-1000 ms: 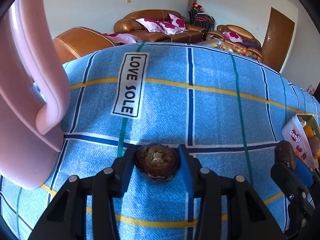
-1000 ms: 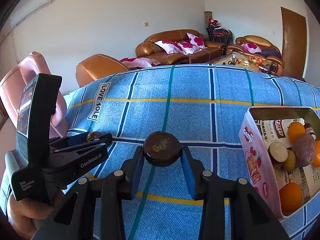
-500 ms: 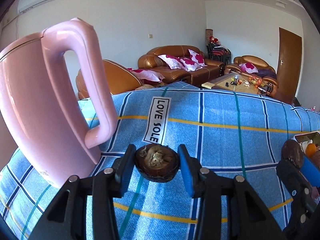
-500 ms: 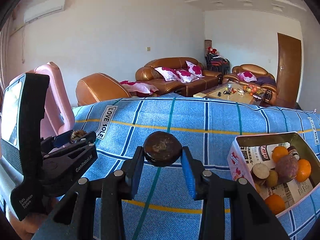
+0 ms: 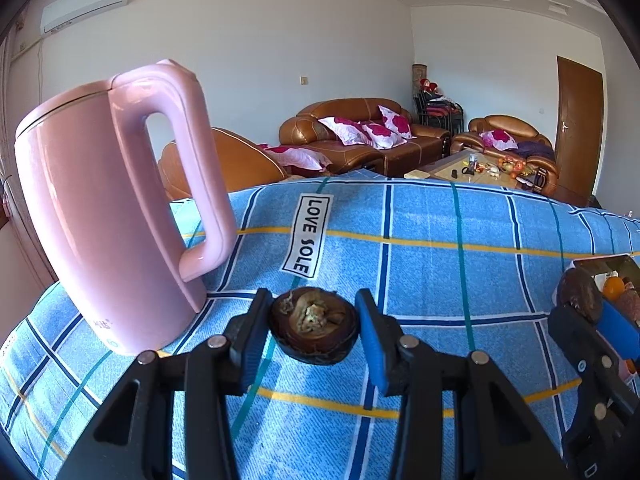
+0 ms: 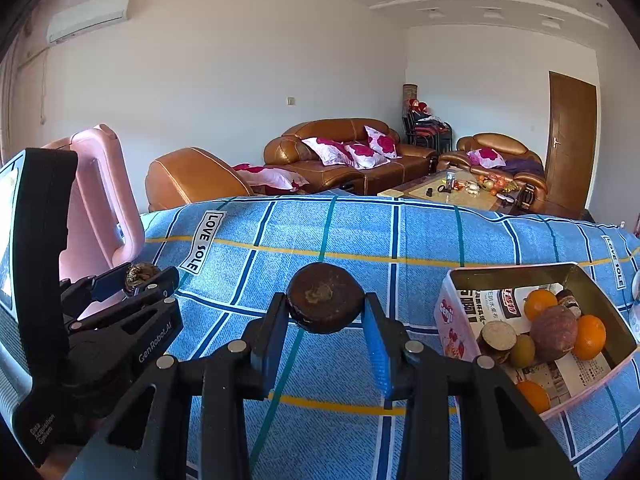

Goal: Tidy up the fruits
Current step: 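Lift both brown round fruits and carry them toward the pink tin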

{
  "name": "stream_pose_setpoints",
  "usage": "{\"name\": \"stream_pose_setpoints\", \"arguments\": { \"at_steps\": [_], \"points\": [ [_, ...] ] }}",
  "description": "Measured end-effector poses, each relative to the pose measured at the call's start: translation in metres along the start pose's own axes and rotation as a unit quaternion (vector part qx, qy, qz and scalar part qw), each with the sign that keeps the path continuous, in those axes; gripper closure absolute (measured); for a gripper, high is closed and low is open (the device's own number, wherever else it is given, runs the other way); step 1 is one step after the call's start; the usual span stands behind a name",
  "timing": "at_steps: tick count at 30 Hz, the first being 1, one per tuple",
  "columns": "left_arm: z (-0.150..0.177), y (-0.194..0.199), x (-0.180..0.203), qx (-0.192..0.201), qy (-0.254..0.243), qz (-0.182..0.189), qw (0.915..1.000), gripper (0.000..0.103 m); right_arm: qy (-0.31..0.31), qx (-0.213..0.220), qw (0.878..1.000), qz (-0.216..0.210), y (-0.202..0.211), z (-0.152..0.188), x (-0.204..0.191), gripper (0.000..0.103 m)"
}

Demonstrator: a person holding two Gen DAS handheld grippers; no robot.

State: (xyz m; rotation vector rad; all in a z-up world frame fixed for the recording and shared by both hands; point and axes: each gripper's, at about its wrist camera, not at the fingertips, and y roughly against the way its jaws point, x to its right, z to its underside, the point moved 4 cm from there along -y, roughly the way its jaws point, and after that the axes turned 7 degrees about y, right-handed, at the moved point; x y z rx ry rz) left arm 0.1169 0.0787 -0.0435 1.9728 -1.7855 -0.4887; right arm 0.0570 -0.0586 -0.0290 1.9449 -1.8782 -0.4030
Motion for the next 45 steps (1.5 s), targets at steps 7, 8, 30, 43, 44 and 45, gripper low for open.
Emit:
{"name": "stream_pose_setpoints", "arguments": {
  "at_steps": [7, 8, 30, 43, 44, 45],
  "points": [
    [0.009, 0.016, 0.007, 0.006, 0.002, 0.005, 1.0000, 0.058, 0.003, 0.003, 1.000, 0.004, 0.011, 0.006, 0.004, 0.063],
    [0.010, 0.018, 0.008, 0.006, 0.002, 0.007, 1.0000, 0.058, 0.004, 0.004, 1.000, 0.005, 0.014, 0.007, 0.005, 0.063],
    [0.030, 0.055, 0.064, 0.014, -0.023, 0.032, 0.9991, 0.058, -0.003, 0.003, 1.000, 0.022, 0.048, 0.026, 0.053, 0.063],
    [0.041, 0.073, 0.110, 0.010, -0.042, 0.063, 0.9971, 0.058, 0.000, 0.014, 0.999, 0.048, 0.073, 0.038, 0.097, 0.063],
    [0.042, 0.074, 0.114, 0.010, -0.044, 0.065, 0.9968, 0.058, 0.002, 0.015, 0.999, 0.051, 0.074, 0.038, 0.101, 0.063],
    [0.043, 0.076, 0.118, 0.011, -0.047, 0.069, 0.9965, 0.058, 0.004, 0.017, 0.998, 0.055, 0.076, 0.039, 0.105, 0.063]
  ]
}}
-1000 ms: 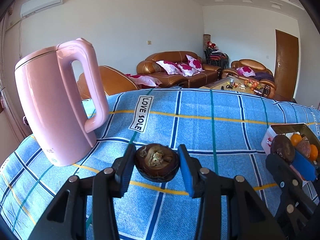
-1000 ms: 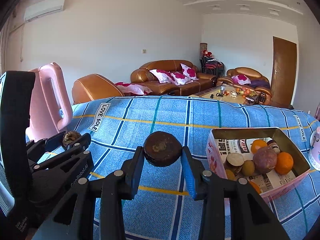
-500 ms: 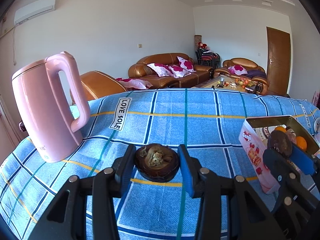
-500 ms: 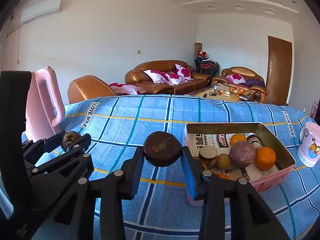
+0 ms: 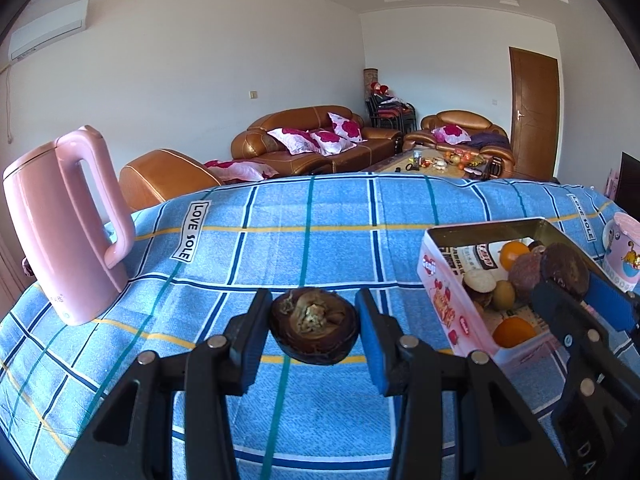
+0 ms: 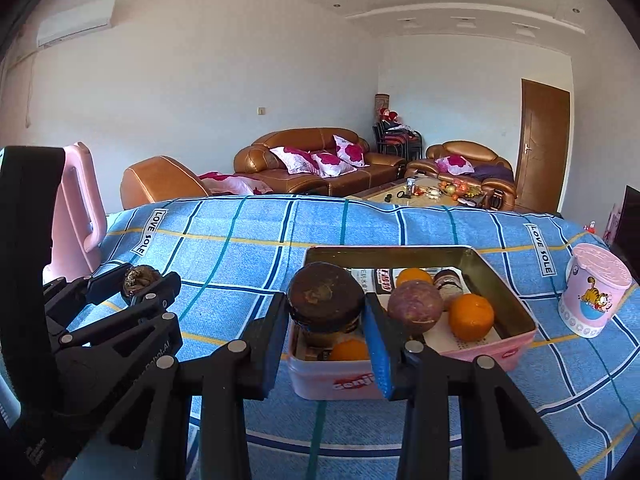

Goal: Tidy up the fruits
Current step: 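Lift both brown round fruits and carry them toward the pink tin, then lower both brown round fruits into the tin beside the other fruits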

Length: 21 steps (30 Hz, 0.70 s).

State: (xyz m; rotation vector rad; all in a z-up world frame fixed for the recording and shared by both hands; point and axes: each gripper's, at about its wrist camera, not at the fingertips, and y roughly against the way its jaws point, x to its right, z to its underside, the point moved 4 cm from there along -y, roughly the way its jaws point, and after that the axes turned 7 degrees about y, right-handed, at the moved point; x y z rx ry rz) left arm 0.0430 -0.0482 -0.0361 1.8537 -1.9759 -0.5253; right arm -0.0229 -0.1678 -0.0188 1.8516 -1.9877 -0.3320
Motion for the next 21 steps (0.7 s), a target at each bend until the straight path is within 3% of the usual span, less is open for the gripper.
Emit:
{"name": "stream_pose_setpoints", "arguments": {
  "at_steps": [21],
  "points": [
    [0.008, 0.017, 0.067, 0.000, -0.028, 0.051, 0.9983, 0.058, -0.007, 0.010, 0.999, 0.048, 0.016, 0.011, 0.065, 0.063]
  ]
}}
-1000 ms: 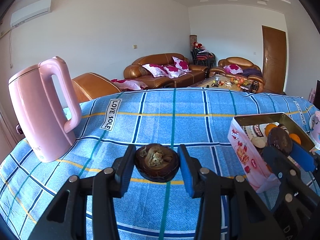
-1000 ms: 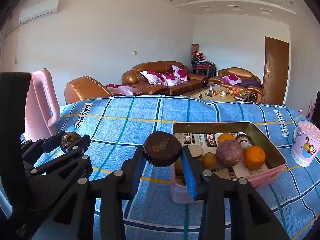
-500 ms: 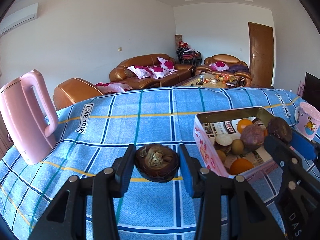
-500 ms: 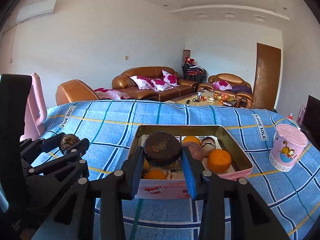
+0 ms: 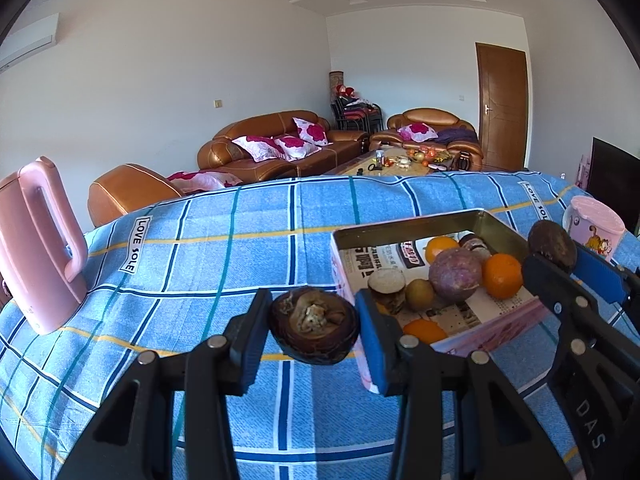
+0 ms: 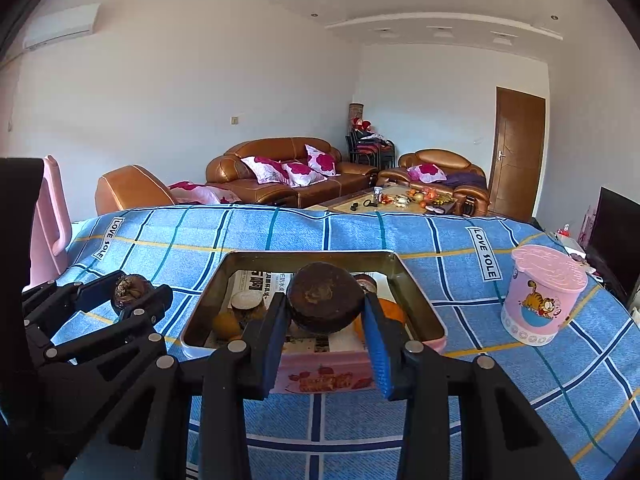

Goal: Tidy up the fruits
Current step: 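Lower both brown round fruits into the tin beside the other fruits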

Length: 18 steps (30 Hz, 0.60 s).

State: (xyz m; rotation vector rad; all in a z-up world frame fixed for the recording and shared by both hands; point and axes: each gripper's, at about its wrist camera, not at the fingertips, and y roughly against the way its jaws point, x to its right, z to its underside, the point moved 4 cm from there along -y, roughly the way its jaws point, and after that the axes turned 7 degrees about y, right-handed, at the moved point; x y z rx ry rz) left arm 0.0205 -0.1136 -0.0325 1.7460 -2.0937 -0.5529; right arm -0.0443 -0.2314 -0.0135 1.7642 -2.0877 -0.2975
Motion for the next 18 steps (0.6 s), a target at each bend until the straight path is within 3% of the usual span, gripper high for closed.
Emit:
{"name": "stream_pose_setpoints", "arguments": {
  "at_steps": [18],
  "points": [
    [-0.005, -0.011, 0.067, -0.012, -0.015, 0.058, 0.9981, 0.058, -0.031, -0.013, 0.996, 0.080, -0.011, 0.005, 0.070, 0.063]
  ]
}}
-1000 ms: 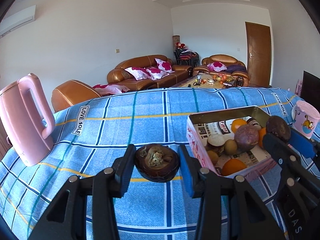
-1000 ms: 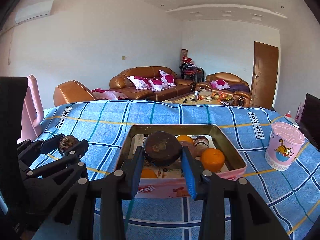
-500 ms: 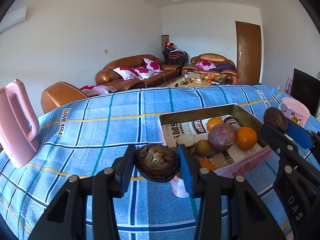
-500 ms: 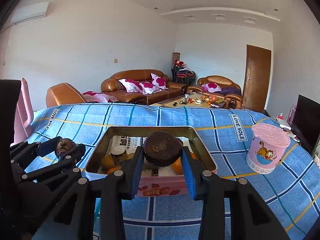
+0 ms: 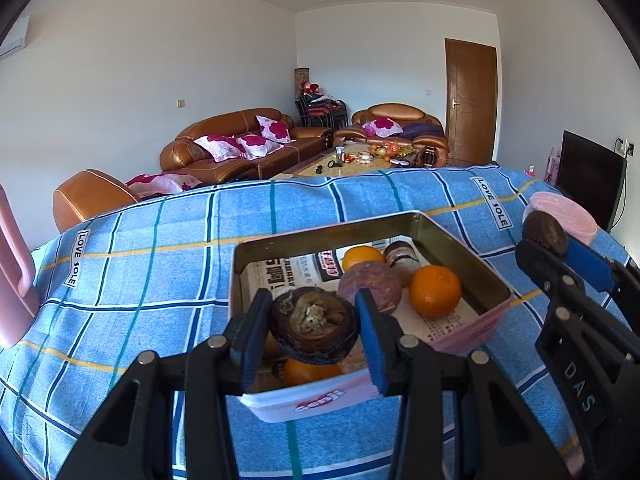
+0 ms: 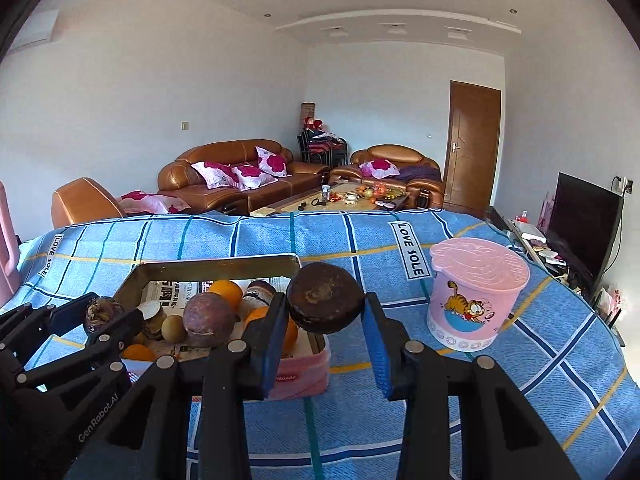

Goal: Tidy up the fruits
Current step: 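Lower both brown round fruits into the tin beside the other fruits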

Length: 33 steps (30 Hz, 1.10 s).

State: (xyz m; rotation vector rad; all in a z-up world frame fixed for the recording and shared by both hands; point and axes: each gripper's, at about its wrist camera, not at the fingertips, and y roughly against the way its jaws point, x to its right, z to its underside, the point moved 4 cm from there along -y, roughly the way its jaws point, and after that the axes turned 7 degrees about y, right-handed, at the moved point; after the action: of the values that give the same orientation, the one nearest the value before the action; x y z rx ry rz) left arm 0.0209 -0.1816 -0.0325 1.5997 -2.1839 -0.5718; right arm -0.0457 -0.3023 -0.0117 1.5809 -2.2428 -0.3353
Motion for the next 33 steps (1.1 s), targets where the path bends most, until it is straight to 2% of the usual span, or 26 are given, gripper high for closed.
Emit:
{"name": "stream_pose_setpoints", "arguments": {
  "at_steps": [8, 18, 27, 33],
  "points": [
    [-0.011, -0.019, 0.008, -0.004, 0.015, 0.007, 0.9999, 0.058, 0.016, -0.005, 1.000, 0.019, -0.011, -0.004, 0.003, 0.063],
    [-0.024, -0.047, -0.012, -0.026, 0.049, 0.004, 0.9984, 0.058, 0.053, -0.020, 0.998, 0.026, -0.042, -0.017, -0.012, 0.063],
    [-0.029, -0.070, -0.024, -0.055, 0.071, 0.010, 0.9959, 0.059, 0.057, -0.036, 0.998, -0.009, -0.067, -0.026, -0.030, 0.063],
    [-0.031, -0.080, -0.022, -0.069, 0.072, 0.016, 0.9949, 0.059, 0.053, -0.062, 0.995, -0.050, -0.083, -0.024, -0.038, 0.063]
  ]
}}
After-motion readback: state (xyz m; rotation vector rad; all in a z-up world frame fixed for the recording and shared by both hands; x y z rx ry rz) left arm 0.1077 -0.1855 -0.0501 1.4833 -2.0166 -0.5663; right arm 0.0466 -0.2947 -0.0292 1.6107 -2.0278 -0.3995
